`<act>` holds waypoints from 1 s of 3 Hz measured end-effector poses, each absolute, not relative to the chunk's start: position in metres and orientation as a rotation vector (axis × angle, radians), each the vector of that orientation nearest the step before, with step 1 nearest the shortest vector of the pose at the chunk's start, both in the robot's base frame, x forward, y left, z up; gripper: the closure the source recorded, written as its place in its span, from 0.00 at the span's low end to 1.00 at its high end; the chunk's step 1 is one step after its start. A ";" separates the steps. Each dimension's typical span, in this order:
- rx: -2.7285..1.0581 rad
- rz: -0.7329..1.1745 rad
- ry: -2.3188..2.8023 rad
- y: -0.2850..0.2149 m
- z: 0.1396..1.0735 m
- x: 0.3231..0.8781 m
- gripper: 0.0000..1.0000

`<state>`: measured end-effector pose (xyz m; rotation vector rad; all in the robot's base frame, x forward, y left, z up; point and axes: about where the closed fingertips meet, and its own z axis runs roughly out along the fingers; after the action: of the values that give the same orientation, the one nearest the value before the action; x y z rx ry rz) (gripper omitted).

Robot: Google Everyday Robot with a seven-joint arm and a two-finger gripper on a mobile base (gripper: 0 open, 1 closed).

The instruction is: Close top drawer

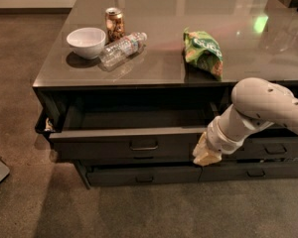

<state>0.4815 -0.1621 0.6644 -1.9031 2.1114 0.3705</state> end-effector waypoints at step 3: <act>-1.651 0.174 2.275 -0.175 0.642 0.548 0.81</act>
Offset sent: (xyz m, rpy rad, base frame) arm 0.0715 -0.0211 -0.0321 -0.0727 -0.0647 -0.2506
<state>0.5478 -0.1748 0.6421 -1.6513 2.2753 0.1739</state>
